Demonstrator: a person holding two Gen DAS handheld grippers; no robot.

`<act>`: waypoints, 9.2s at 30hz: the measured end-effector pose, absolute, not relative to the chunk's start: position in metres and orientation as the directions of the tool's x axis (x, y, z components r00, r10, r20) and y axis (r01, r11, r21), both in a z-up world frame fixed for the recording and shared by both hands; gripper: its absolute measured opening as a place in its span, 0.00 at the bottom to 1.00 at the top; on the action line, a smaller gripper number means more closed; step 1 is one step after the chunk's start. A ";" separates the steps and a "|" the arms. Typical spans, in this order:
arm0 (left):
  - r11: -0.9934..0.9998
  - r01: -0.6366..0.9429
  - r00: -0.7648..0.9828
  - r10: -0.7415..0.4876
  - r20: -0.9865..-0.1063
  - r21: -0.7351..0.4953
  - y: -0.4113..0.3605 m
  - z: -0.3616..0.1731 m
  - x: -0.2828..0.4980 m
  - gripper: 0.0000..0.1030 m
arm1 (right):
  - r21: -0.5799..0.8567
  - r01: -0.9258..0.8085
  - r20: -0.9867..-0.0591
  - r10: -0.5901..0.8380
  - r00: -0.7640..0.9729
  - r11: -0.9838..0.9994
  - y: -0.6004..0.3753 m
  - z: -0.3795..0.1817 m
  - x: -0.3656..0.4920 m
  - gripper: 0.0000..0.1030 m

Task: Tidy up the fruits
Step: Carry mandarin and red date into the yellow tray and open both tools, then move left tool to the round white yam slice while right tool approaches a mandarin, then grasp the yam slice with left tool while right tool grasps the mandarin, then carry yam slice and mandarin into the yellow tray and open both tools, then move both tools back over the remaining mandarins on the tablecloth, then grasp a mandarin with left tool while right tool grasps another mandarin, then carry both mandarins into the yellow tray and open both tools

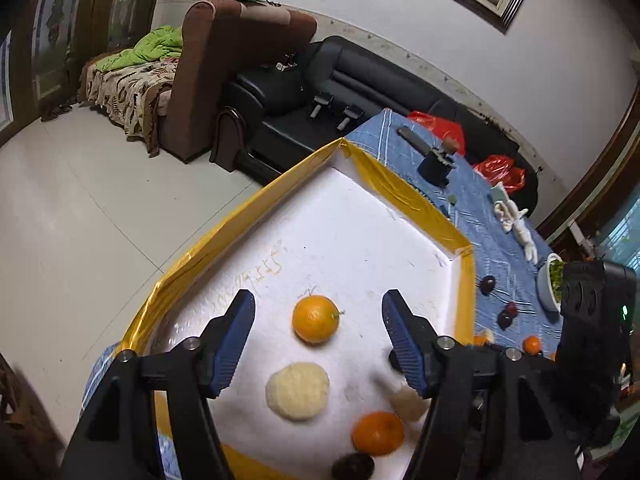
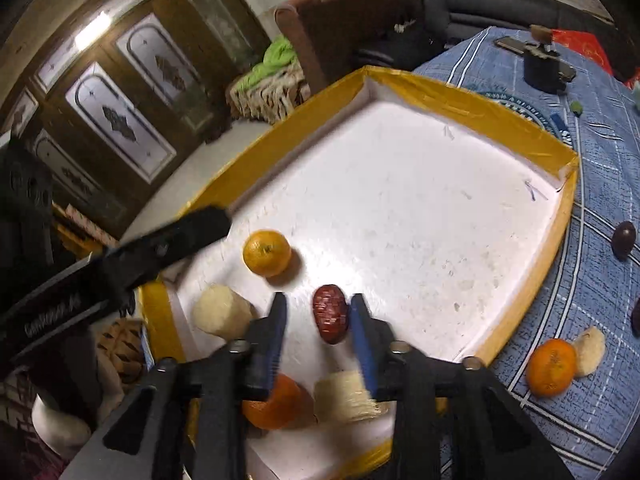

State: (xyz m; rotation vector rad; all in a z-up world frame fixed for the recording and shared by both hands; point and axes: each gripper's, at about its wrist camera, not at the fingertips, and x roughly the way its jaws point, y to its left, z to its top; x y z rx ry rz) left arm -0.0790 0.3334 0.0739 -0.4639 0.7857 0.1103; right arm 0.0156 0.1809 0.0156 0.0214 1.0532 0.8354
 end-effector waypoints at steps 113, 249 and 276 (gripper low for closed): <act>0.958 0.276 0.572 -0.101 -0.814 0.075 0.068 0.046 -0.006 0.26 | 0.474 -0.229 -0.683 0.519 0.514 0.850 -0.127 0.005 0.038 0.36; 0.883 0.454 0.501 -0.362 -0.786 -0.117 -0.014 0.035 -0.010 0.84 | 0.293 0.031 -0.766 0.216 0.606 0.955 -0.221 -0.005 0.021 0.37; 0.971 0.156 0.668 -0.237 -0.705 -0.179 0.113 0.079 -0.062 0.30 | 0.370 -0.069 -0.668 0.317 0.673 0.926 -0.199 0.024 0.002 0.37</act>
